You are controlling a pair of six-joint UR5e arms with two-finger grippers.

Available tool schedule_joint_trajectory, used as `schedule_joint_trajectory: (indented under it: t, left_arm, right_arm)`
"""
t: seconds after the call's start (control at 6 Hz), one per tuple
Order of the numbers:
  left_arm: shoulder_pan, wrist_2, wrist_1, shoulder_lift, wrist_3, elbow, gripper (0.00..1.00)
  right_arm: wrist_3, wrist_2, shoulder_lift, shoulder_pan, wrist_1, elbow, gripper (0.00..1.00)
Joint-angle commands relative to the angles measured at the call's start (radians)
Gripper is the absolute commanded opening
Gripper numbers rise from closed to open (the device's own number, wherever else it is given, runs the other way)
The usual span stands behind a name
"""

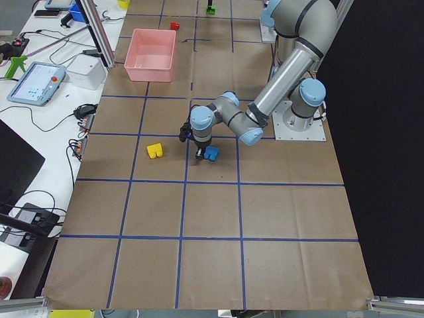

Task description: Put all blocks into box

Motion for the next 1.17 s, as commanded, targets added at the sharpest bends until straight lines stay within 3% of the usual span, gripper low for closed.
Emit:
schedule_joint_trajectory:
  t: [0.0, 0.33, 0.5, 0.83, 1.0]
  left_arm:
    - [0.0, 0.007, 0.006, 0.0, -0.003, 0.009, 0.24]
    - [-0.011, 0.013, 0.008, 0.023, -0.058, 0.032, 0.06]
    - [-0.024, 0.013, -0.036, 0.026, -0.078, 0.109, 0.01]
    - [-0.098, 0.006, -0.289, 0.005, -0.213, 0.353, 0.0]
    - [-0.18, 0.0, -0.384, -0.001, -0.327, 0.473, 0.0]
  right_arm:
    - [-0.005, -0.009, 0.006, 0.001, 0.001, 0.0, 0.99]
    - [-0.006, -0.017, 0.006, 0.001, 0.006, 0.0, 0.93]
    - [-0.008, -0.017, 0.008, 0.001, 0.006, 0.0, 0.79]
    - [-0.008, -0.022, 0.003, -0.001, 0.013, -0.002, 0.31]
    - [-0.002, -0.023, -0.013, -0.001, 0.068, -0.02, 0.14]
